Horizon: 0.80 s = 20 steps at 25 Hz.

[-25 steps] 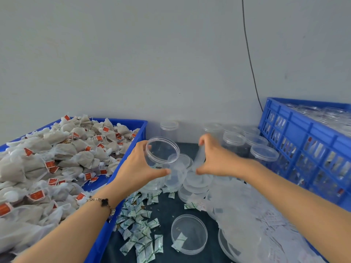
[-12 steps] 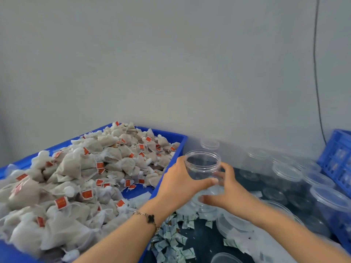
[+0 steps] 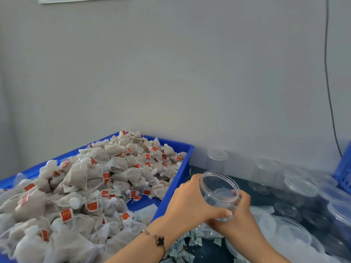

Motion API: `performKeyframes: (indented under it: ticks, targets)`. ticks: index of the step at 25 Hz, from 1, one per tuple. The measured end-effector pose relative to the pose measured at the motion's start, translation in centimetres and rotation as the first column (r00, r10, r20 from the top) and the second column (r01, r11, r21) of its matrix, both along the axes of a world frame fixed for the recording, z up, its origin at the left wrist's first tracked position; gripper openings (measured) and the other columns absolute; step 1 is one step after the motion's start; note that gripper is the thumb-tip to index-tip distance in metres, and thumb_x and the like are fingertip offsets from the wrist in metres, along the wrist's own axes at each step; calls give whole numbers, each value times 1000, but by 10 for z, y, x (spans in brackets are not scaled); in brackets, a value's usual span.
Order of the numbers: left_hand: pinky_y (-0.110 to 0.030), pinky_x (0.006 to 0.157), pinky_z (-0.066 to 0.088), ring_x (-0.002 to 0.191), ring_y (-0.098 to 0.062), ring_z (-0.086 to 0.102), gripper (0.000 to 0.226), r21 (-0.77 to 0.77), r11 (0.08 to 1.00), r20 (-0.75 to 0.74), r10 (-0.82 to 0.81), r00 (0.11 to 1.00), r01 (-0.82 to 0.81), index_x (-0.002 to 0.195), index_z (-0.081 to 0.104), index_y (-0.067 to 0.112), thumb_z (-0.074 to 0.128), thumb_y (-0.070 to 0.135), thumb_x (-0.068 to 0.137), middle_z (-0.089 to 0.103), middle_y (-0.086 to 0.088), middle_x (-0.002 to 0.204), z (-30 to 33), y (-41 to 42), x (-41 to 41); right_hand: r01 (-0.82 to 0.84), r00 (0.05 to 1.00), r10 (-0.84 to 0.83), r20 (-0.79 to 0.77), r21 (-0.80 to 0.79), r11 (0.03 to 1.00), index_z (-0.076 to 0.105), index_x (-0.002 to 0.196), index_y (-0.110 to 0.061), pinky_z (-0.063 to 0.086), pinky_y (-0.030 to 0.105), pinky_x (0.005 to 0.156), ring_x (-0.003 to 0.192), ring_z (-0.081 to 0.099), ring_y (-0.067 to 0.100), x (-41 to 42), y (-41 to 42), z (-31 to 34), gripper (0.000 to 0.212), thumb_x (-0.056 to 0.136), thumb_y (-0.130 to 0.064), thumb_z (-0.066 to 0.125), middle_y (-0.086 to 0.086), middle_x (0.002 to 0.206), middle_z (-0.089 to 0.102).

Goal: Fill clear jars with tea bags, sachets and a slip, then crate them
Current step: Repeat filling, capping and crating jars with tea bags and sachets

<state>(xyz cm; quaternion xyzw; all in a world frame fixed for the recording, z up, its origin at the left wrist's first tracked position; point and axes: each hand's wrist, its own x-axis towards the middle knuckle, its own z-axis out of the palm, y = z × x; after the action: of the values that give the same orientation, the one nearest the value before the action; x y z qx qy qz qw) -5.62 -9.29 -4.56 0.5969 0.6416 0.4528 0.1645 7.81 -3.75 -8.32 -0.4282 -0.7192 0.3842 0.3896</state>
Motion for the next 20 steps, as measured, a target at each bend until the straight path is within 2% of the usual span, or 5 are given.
performKeyframes:
  ticks: [8, 11, 13, 15, 20]
  targets:
    - [-16, 85, 42, 105, 10, 50, 102, -152, 982, -29, -120, 992, 114, 132, 43, 37, 53, 93, 47, 51, 31, 117, 18, 2, -16, 70, 994, -72, -82, -21, 997, 21, 113, -37, 42, 22, 72, 91, 54, 2, 6, -10, -2, 98, 47, -27, 92, -12, 108, 50]
    - [-22, 86, 47, 102, -3, 56, 69, -109, 981, -27, 161, 987, -163, 123, 56, 25, 41, 77, 81, 61, 11, 119, 22, 6, -45, 61, 992, -66, -111, -45, 997, 23, 118, -35, 41, 25, 76, 96, 54, 12, 8, -18, 1, 100, 47, -24, 93, -4, 113, 50]
    - [-36, 92, 47, 107, -20, 54, 32, -226, 793, -403, 453, 795, -566, 119, 55, 17, 47, 36, 96, 59, -4, 121, 18, 5, -73, 54, 989, -66, -133, -88, 995, 24, 119, -35, 44, 29, 82, 99, 54, 15, 10, -28, 2, 103, 44, -27, 94, -4, 115, 50]
    - [-50, 103, 37, 123, -33, 41, 41, -449, 504, -672, 353, 651, -737, 132, 47, 13, 47, 26, 93, 46, -16, 134, 11, 3, -96, 40, 982, -65, -178, -137, 990, 27, 121, -34, 46, 35, 88, 100, 55, 16, 10, -38, 0, 107, 38, -31, 93, -4, 117, 52]
    - [-56, 110, 25, 136, -35, 28, 54, -608, 226, -703, 292, 649, -761, 145, 38, 17, 43, 35, 94, 31, -16, 150, -18, -3, -113, -8, 981, -36, -191, -225, 974, 27, 122, -34, 48, 33, 88, 104, 55, 15, 5, -47, -13, 109, 37, -28, 94, -7, 118, 52]
